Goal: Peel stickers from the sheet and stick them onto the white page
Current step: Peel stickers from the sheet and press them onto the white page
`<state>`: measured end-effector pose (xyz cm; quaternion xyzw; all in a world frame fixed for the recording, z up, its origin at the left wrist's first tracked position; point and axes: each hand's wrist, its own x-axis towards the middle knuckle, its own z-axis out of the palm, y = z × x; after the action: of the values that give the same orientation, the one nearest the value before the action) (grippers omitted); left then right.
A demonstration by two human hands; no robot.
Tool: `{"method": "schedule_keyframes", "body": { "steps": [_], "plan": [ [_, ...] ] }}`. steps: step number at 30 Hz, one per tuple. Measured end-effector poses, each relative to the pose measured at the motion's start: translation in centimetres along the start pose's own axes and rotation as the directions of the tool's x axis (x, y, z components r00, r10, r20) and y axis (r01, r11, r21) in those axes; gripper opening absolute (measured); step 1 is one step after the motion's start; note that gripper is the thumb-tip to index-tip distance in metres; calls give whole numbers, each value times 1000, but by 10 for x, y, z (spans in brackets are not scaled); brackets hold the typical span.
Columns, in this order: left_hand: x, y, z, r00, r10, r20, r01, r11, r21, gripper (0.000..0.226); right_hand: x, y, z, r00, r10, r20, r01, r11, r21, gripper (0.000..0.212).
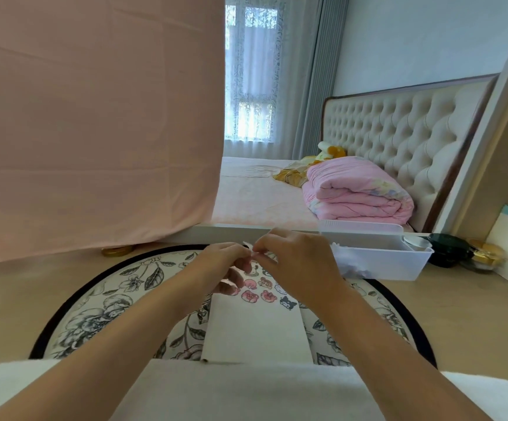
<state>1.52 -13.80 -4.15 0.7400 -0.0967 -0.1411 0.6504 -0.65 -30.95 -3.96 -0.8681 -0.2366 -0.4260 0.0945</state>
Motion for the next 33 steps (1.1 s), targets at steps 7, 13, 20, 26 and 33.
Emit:
{"method": "schedule_keyframes", "body": {
  "steps": [7, 13, 20, 26, 33],
  "plan": [
    [-21, -7, -22, 997, -63, 40, 71, 967, -245, 44, 2, -27, 7, 975, 215, 60, -221, 967, 127, 2],
    [-42, -21, -39, 964, 156, -217, -152, 988, 32, 11, 4, -54, 6, 551, 537, 639, -777, 49, 628, 9],
    [-49, -35, -53, 947, 209, -243, -179, 974, 141, 8, -2, -63, 14, 530, 541, 653, -817, 119, 564, 7],
    [-41, -46, -57, 938, 286, -197, -204, 914, 352, 10, 0, -56, 16, 735, 546, 402, -669, 684, 293, 16],
    [-37, -45, -62, 936, 343, -76, -270, 842, 466, 11, 5, -49, 17, 787, 395, 474, -561, 777, 285, 7]
  ]
}}
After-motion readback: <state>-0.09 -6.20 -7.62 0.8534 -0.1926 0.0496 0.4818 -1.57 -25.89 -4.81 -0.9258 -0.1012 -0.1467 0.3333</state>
